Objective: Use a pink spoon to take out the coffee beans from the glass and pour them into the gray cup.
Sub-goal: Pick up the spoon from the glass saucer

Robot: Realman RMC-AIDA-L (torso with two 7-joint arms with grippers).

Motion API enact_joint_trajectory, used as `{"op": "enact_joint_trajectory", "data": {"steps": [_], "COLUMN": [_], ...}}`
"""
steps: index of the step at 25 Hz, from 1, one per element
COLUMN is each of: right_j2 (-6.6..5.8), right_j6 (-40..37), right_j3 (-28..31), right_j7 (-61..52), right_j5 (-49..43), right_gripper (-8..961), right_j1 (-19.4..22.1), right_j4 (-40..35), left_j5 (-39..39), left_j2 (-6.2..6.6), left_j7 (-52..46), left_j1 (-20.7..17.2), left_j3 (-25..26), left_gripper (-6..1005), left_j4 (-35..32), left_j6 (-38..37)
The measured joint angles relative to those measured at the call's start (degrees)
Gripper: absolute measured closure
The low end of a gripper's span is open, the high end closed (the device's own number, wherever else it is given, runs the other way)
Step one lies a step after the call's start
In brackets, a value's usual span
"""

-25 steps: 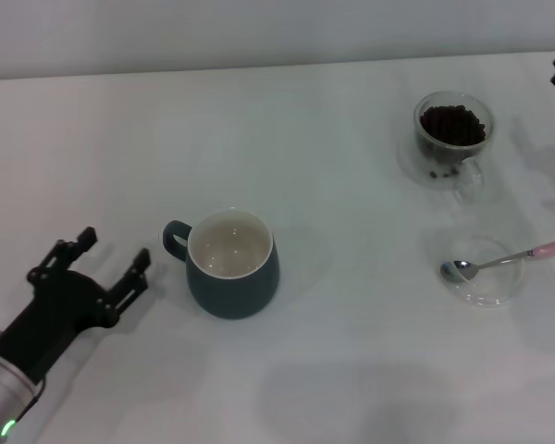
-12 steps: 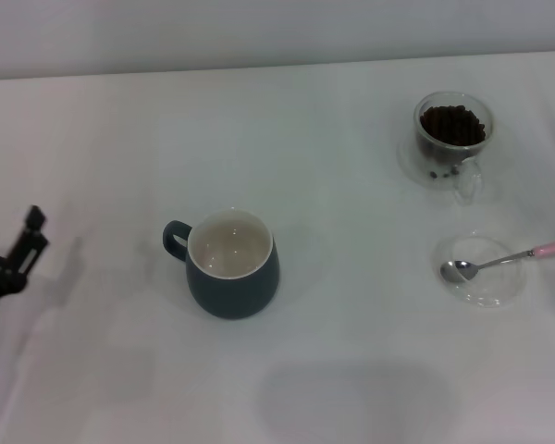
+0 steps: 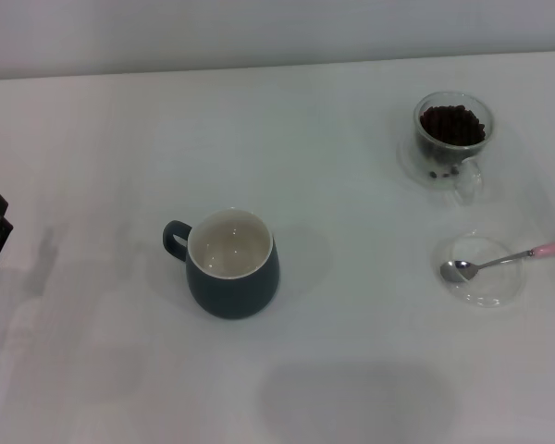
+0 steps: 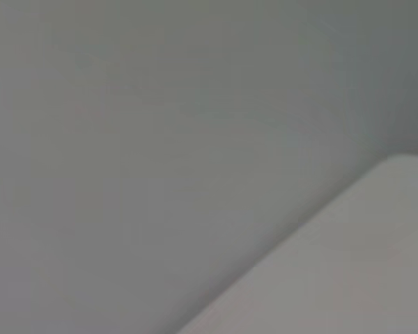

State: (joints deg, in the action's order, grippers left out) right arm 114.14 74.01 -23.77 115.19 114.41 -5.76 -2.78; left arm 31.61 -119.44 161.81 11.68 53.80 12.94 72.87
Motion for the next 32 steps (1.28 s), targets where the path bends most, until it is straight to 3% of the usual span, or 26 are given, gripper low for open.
{"op": "enact_joint_trajectory", "data": {"steps": [12, 26, 31, 32], "right_j2": [0.28, 0.31, 0.29, 0.29], "right_j6": [2.55, 1.61, 1.52, 1.52], "right_j3": [-3.84, -6.70, -6.82, -6.86], "right_j7": [-1.28, -5.28, -5.48, -5.67], "right_j5": [-7.32, -9.46, -9.45, -9.45], "right_gripper": [111, 124, 363, 447], "right_j1": [-1.37, -1.30, -1.19, -1.18], "right_j4": [1.90, 1.97, 1.98, 1.98], "left_j5": [1.38, 2.26, 2.26, 2.26], "left_j2": [0.09, 0.09, 0.09, 0.09], "left_j7": [-0.07, -0.32, -0.35, -0.35], "left_j1": [0.35, 0.36, 0.35, 0.33], "left_j3": [0.08, 0.07, 0.07, 0.07], "left_gripper": [223, 225, 224, 224], "left_j4": [-0.02, -0.02, -0.02, -0.02], "left_j6": [0.00, 0.00, 0.01, 0.03]}}
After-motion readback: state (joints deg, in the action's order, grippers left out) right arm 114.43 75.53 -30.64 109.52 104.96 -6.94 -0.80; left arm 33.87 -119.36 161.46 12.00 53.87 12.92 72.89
